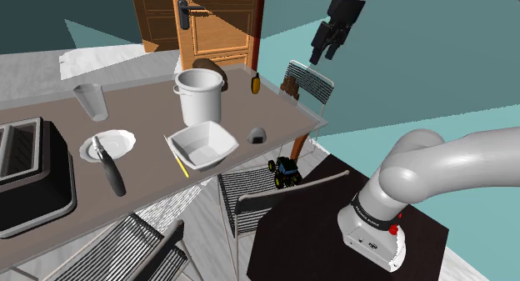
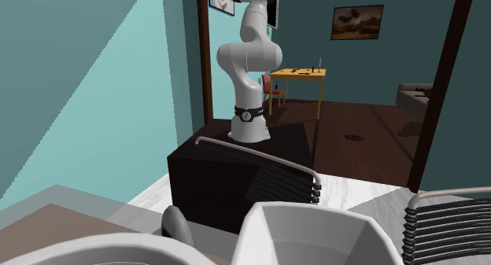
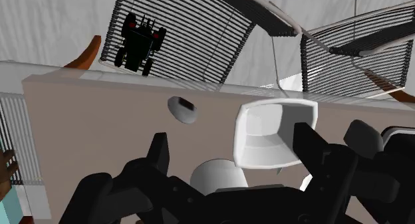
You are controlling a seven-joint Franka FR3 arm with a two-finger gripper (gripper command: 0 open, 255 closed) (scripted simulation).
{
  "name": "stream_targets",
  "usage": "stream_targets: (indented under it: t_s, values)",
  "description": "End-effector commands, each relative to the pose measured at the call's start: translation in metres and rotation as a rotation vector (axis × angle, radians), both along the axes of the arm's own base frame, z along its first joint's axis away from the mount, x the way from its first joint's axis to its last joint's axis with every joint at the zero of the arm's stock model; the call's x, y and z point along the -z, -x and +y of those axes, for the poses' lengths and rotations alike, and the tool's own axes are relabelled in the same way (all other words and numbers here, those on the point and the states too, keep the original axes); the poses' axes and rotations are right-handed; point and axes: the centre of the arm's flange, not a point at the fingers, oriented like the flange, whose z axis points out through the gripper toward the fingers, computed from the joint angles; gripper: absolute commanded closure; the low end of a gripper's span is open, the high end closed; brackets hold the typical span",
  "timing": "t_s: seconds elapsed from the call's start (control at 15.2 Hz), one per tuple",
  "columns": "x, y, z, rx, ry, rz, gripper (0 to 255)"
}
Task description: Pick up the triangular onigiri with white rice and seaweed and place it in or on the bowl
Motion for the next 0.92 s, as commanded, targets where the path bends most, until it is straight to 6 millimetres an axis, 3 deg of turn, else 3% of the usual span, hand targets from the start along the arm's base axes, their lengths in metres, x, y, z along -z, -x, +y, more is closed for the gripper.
stream_targets:
  t_s: [0.0,0.86]
  values:
    - [0.0,0.0,0.0,0.0,0.0,0.0,0]
    - [0.147,-0.07,-0.08,-0.366,-0.084,-0.047,0]
